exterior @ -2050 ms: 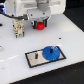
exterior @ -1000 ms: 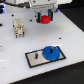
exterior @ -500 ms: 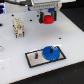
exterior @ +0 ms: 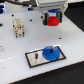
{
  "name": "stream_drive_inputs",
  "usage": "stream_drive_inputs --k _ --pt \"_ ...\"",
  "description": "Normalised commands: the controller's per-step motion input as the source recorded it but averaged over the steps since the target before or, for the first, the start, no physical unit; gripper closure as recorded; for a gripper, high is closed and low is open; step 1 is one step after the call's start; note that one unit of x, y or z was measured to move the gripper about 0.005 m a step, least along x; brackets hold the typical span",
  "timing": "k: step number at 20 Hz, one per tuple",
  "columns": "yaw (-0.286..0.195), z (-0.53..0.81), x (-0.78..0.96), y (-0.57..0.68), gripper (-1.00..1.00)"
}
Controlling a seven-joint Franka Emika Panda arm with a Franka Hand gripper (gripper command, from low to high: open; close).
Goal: Insert the blue gear onto the right peg, followed by the red gear
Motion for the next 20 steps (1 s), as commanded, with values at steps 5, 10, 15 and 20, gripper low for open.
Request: stream_drive_inputs --k 5,10,15,20 --pt "0.0 0.28 0.83 -0.07 1.0" --pt "0.0 0.21 0.8 -0.13 1.0" --pt "0.0 0.11 0.74 -0.17 1.0" --pt "0.0 0.0 0.54 -0.19 1.0"
